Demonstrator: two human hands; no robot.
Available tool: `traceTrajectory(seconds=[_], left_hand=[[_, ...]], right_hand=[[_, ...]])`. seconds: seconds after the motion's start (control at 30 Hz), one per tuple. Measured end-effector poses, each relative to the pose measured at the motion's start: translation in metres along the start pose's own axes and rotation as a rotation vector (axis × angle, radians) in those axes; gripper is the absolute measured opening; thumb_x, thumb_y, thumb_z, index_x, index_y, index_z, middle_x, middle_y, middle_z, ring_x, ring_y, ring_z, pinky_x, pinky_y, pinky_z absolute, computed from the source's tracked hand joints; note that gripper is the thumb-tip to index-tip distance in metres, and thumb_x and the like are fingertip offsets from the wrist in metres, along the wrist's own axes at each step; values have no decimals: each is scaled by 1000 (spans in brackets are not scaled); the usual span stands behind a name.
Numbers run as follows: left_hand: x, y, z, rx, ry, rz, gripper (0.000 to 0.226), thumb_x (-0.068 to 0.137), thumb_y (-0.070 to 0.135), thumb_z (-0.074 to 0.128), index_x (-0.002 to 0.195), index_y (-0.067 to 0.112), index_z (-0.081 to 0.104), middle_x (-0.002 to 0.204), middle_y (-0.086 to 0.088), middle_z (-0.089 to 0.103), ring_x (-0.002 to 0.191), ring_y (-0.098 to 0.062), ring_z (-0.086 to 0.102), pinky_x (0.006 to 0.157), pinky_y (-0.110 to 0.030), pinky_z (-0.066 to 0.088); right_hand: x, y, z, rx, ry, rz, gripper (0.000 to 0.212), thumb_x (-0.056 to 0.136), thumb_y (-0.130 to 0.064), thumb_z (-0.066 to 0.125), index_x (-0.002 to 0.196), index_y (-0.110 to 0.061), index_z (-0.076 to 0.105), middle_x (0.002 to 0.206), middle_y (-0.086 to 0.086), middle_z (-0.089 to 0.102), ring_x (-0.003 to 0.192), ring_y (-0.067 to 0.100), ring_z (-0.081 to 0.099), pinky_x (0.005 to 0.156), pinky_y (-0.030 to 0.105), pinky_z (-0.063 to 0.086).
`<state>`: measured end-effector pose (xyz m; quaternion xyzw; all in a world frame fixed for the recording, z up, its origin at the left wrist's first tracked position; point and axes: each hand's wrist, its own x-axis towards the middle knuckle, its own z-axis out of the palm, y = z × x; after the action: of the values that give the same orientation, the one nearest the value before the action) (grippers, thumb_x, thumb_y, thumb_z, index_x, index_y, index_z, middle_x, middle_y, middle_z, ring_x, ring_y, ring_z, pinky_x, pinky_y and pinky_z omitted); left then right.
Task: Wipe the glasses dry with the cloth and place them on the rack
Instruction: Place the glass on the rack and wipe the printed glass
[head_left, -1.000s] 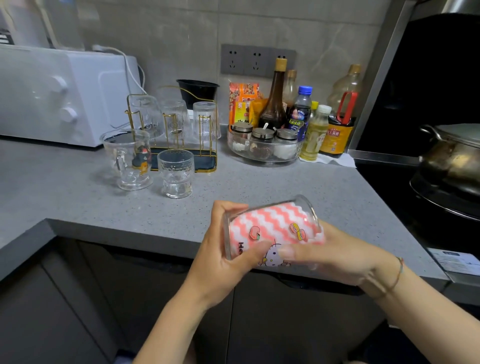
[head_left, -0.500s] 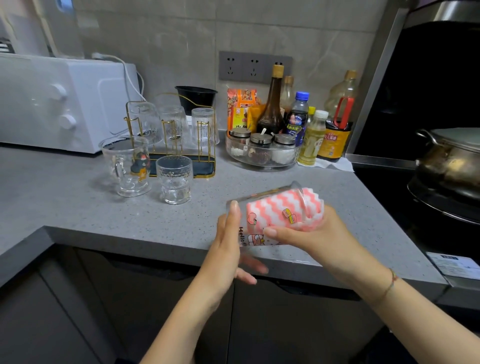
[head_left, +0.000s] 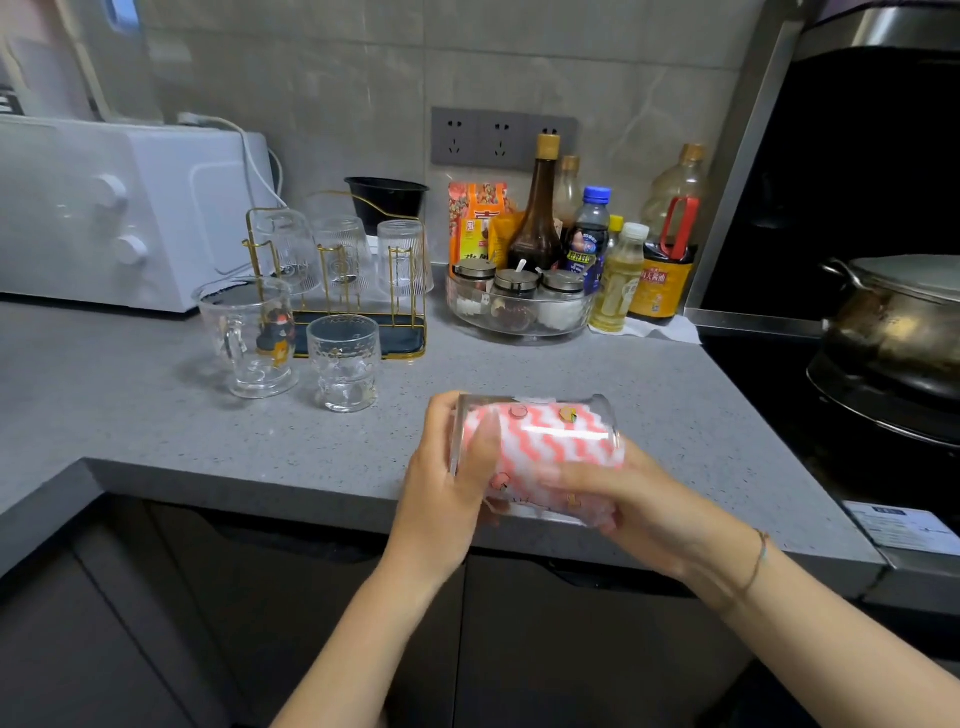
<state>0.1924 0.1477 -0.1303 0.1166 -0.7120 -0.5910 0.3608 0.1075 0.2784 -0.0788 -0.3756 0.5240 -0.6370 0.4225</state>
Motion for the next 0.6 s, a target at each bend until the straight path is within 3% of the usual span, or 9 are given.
traceTrajectory(seconds=[0.17, 0.33, 0.4, 0.5, 0.6], left_hand=[[4, 0, -9, 49, -109, 186, 67, 71, 85, 46, 114, 34, 41, 107, 28, 61, 95, -1, 67, 74, -24, 57], [1, 0, -10, 26, -155, 185, 72, 71, 84, 43, 127, 39, 36, 113, 35, 58, 98, 1, 66, 74, -18, 54], [1, 3, -10, 62, -177, 165, 79, 70, 86, 36, 139, 50, 26, 121, 41, 53, 97, 2, 66, 71, -18, 55], [4, 13, -7, 19, -162, 19, 75, 71, 89, 33, 140, 64, 16, 125, 25, 59, 75, -15, 72, 55, -24, 54], [12, 20, -4, -63, -119, -230, 74, 75, 79, 24, 142, 47, 31, 126, 4, 61, 72, -19, 70, 50, -28, 55]], right_hand=[[1, 1, -5, 96, 25, 6, 33, 76, -9, 60, 108, -10, 69, 111, 11, 71, 100, 22, 69, 79, 23, 55], [3, 3, -3, 32, 74, -59, 28, 78, -9, 62, 104, -15, 70, 107, 7, 73, 98, 20, 70, 78, 22, 55], [5, 2, -3, -45, 115, -107, 26, 76, -10, 66, 101, -16, 71, 106, 7, 73, 99, 21, 70, 84, 27, 56], [6, -2, -3, -145, 208, -179, 25, 74, -7, 75, 96, -18, 71, 100, 3, 75, 94, 17, 71, 81, 25, 56], [5, -2, 0, -267, 250, -221, 30, 73, 1, 72, 96, -18, 70, 94, -3, 76, 88, 9, 72, 72, 16, 54]])
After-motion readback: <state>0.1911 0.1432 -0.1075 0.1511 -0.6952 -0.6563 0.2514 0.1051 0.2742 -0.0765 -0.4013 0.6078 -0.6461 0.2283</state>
